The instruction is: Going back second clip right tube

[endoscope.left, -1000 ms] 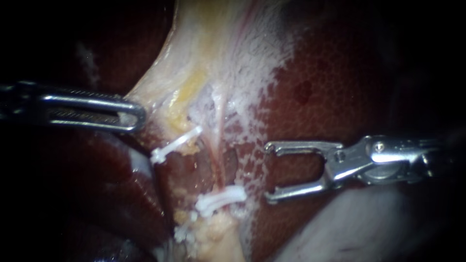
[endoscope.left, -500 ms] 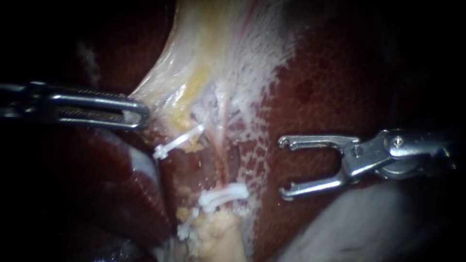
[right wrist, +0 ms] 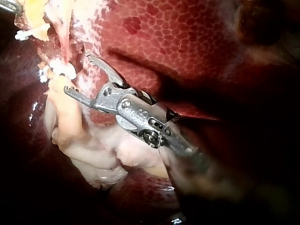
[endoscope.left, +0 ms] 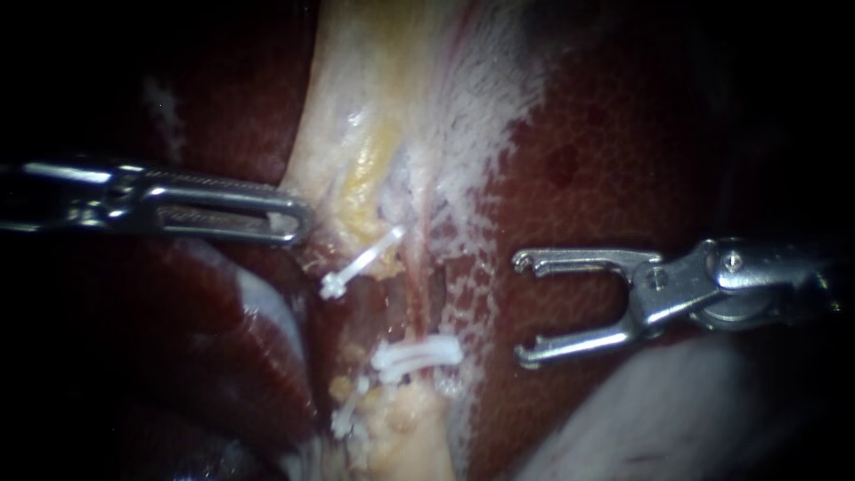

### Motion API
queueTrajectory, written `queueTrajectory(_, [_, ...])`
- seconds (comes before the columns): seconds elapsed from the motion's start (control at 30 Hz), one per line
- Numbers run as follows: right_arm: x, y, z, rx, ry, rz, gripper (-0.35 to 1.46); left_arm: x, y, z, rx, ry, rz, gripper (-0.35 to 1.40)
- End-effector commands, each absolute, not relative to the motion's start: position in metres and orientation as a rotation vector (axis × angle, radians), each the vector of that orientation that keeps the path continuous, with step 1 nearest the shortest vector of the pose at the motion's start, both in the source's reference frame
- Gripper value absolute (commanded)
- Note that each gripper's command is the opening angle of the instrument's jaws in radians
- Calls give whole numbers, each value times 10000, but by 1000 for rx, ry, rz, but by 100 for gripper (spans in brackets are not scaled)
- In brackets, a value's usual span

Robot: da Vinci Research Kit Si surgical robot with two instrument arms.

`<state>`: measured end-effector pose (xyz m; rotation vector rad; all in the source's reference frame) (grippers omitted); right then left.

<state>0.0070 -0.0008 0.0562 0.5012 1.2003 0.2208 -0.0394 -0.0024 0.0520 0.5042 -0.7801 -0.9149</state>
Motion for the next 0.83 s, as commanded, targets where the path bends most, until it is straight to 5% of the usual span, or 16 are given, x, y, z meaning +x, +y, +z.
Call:
queueTrajectory(0.03, [70,-8,562,502,1200,221,60,-396,-25,521,509,-780,-912,-32])
queueTrajectory(0.83, [68,-6,559,493,1205,207,60,-408,-28,528,517,-776,-904,-32])
